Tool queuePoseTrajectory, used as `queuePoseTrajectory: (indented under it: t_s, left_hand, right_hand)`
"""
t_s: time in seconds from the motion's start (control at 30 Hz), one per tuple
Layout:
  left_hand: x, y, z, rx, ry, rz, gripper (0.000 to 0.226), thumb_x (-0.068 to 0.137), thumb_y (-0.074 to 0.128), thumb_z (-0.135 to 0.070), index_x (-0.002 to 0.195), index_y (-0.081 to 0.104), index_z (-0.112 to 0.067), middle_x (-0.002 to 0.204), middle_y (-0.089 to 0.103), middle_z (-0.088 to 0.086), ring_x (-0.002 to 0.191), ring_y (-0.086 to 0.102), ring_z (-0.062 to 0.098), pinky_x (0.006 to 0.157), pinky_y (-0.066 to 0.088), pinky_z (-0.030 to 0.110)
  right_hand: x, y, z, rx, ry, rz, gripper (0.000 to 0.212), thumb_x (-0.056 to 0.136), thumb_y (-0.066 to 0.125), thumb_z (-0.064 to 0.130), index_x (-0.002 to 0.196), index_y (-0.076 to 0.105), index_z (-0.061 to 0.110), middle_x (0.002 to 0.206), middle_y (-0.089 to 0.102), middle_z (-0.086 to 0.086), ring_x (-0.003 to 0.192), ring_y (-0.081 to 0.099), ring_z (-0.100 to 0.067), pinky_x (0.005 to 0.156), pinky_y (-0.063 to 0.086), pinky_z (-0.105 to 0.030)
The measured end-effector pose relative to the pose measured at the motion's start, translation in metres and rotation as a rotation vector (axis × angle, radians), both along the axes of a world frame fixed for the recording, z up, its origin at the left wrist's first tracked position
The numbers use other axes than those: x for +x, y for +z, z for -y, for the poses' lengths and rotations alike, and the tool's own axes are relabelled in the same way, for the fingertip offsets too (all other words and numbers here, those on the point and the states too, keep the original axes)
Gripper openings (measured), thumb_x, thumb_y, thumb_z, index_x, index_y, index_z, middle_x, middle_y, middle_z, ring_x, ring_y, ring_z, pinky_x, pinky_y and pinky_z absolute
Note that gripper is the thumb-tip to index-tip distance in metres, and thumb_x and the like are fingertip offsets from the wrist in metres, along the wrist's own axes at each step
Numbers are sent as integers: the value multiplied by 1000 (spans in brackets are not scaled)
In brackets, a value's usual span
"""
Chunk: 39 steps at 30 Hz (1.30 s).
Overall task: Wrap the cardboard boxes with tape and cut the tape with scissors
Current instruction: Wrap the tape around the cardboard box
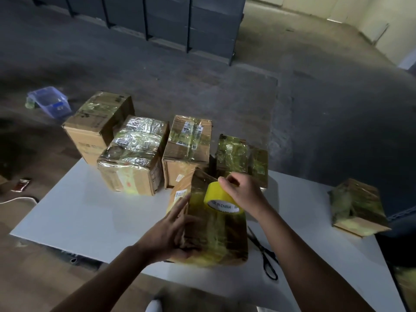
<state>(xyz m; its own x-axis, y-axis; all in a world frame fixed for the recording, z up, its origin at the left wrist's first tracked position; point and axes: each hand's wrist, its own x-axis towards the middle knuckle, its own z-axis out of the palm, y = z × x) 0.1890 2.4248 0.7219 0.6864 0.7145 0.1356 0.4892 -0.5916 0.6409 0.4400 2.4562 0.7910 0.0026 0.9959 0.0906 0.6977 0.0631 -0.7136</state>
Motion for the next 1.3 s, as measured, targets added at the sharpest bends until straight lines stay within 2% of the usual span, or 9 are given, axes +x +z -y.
queuePoseTrajectory:
  t_s: [0.1,0.27,0.37,0.47,0.57,0.7,0.9,1.03,1.3]
  left_hand:
    - [-12,-12,3,9,42,18,74,65,75,-63,125,34,-49,161,-7,-11,132,46,26,85,45,20]
    - [-29,-14,1,34,69,-81,79,64,75,-64,129,39,-40,160,1,-2,113,61,32,77,54,31]
    - [-38,-6,-10,51,4,-217,86,65,67,-73,134,48,-26,161,1,5,125,50,30,94,47,32]
    - [-43,6,-26,59,-39,-343,94,69,37,-88,139,38,-27,162,4,1,135,36,25,107,34,35]
    - [-32,8,-37,145,102,-320,76,91,38,-64,148,28,-15,160,19,4,147,15,21,120,18,41]
    - [-1,-1,-32,-7,201,-308,84,94,49,-41,154,-3,-14,161,-9,2,148,-11,18,121,1,42]
    - [5,-19,-26,-61,260,-424,87,94,35,-52,151,-17,-13,158,-22,4,148,-12,26,120,3,49]
    - [5,-22,-27,-1,268,-476,81,95,23,-59,152,-14,-16,158,-23,3,148,-12,28,118,0,53]
    - [14,-13,-33,60,270,-580,77,97,15,-58,152,-13,-12,159,-19,8,147,-14,32,115,-6,57]
  right_hand:
    - [-19,0,-7,-7,24,21,35,91,60,37,67,59,12,56,49,4,50,43,-3,51,33,-23]
    - [-42,-2,-14,-50,0,76,34,90,60,42,65,55,19,57,49,6,55,47,-7,53,34,-27]
    - [-49,-2,-18,-102,-19,105,36,89,58,47,64,52,22,53,46,6,52,46,-9,51,33,-29]
    - [-57,-3,-22,-138,-42,154,39,89,56,50,62,48,23,50,41,6,47,42,-9,47,28,-27]
    - [-64,-6,-25,-129,-52,187,40,88,55,53,61,48,24,49,42,5,44,42,-5,44,27,-25]
    - [-61,-9,-23,-110,0,85,38,85,53,58,66,54,26,52,48,8,47,47,-1,44,31,-15]
    - [-52,-28,-11,-229,-83,-84,49,75,53,73,88,64,27,77,56,17,78,56,-5,65,38,-19]
    - [-56,-13,-15,-162,-50,43,51,82,53,64,52,42,25,45,36,11,46,36,-3,50,28,-27]
    - [-25,5,-3,-150,-43,356,51,93,50,47,56,33,18,49,29,4,43,28,-11,44,20,-26]
